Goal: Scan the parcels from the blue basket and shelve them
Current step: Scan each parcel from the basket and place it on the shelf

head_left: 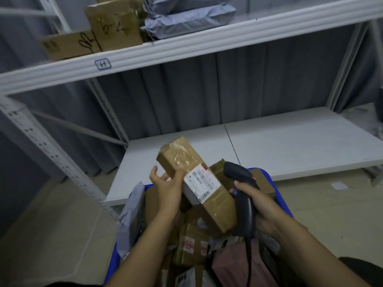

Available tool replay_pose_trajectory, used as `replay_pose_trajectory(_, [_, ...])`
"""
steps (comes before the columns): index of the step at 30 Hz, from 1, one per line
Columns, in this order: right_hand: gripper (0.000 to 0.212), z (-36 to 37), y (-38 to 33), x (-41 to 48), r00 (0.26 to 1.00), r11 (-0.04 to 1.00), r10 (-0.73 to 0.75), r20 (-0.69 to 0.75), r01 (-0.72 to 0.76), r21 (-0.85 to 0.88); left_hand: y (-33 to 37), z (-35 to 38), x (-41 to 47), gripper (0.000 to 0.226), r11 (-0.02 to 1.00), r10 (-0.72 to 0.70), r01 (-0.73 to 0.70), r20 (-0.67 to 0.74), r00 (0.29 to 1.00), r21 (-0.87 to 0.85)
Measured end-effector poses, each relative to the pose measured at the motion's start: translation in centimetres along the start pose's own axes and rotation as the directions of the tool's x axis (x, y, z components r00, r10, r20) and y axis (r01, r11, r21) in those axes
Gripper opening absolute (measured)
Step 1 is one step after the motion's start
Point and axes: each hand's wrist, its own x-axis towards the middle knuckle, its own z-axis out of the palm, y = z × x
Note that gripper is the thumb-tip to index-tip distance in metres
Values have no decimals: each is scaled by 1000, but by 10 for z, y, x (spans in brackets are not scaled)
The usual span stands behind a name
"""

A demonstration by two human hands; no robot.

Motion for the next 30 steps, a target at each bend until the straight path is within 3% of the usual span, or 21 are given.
replay_pose_trajectory(2, [28,5,2,-3,998,999,-2,56,-1,53,-6,2,-15,82,997,10,-21,145,989,75])
replay_pose_trajectory(5, [22,9,1,-7,993,996,-24,113,14,86,-21,-1,-30,89,982,-86,31,298,951,186])
replay_pose_trajectory(8, [24,12,4,-8,989,997,-74,131,75,-3,-24,-12,-33,84,975,-140,74,319,937,210])
replay_pose_trajectory(10, [26,12,8,-7,984,970,-137,117,158,-187,-19,-28,-23,73,962,-153,79,274,949,263])
replay_pose_trajectory(14, [27,10,9,-7,950,758,-280,141,309,-574,-9,-83,5,63,849,-118,-50,280,953,526])
replay_pose_trajectory(17, [25,7,8,-6,915,492,-321,246,383,-782,-5,-110,1,50,813,-137,-60,291,947,579])
replay_pose_trajectory(19, [29,7,10,-5,914,359,-289,284,379,-853,-4,-123,2,53,786,-148,-66,291,945,615])
replay_pose_trajectory(21, [32,7,11,-5,921,301,-247,302,369,-879,-3,-134,2,60,769,-161,-73,302,939,636])
replay_pose_trajectory(25, [31,7,12,-9,927,310,-211,310,364,-878,-7,-139,1,62,772,-187,-49,300,935,633])
replay_pose_trajectory(30, [31,5,10,-11,937,424,-177,301,349,-835,-9,-138,-1,59,778,-187,-55,315,931,626])
